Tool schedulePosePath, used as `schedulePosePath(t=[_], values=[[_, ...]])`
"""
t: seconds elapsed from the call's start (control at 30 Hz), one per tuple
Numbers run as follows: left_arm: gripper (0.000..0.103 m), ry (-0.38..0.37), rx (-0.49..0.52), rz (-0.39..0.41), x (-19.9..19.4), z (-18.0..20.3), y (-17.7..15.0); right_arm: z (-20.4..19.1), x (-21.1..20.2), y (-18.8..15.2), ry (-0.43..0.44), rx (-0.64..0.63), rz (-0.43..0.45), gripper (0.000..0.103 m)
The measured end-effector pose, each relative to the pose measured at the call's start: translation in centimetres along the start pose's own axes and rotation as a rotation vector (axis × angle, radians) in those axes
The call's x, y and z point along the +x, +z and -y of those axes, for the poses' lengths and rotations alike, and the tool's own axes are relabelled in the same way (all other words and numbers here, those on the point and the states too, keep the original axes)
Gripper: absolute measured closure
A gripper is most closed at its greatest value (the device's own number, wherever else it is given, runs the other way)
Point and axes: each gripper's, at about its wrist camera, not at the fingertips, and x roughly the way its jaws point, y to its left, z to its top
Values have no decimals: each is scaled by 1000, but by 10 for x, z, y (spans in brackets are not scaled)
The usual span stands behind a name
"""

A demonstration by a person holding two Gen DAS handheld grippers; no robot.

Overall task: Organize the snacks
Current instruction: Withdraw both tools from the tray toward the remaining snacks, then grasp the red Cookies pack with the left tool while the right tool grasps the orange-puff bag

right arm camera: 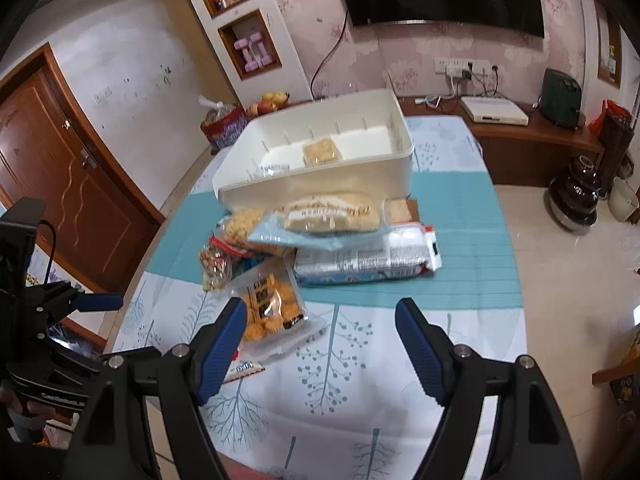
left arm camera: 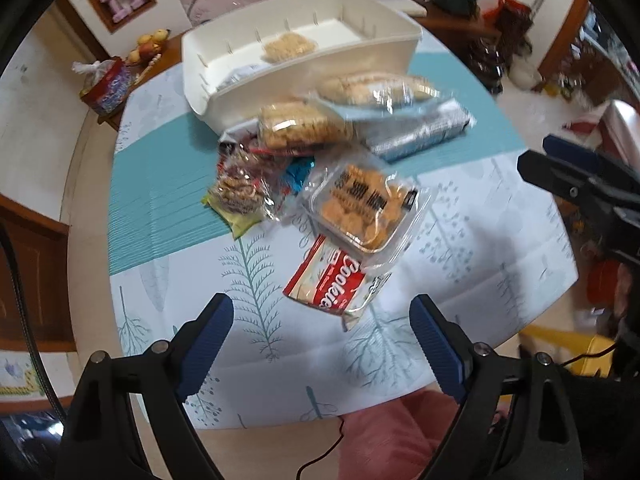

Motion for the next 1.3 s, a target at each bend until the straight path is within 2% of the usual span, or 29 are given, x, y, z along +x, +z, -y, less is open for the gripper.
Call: schedulePosePath(t=[0.27,0.43,0.63,0.83,0.97,1.1,1.3], values=[[14,3,52,-84,48,-11,0,-9,27,-7,-42,-18,-86,26],[14,-47,70,-122,72,-21,-2,-18,46,-13,-54,-43,-136,26],[14,-131,114,-150,95,-24,-7,-39,66,-16,-70,-148,-154,26],[14,-155,124,-93,110,-30,-6,-55,91,-18,7,-194,-182,26],[14,-207,141,-73,117,-33,-5,-66,105,-18,48,-225,-208,26],[14,-238,174,-63,122,-30,-5,-73,121,-16,31,-254,-225,25],[15,-266,181,-62,134,-26,-3,-77,138,-13,21,-278,-238,8]])
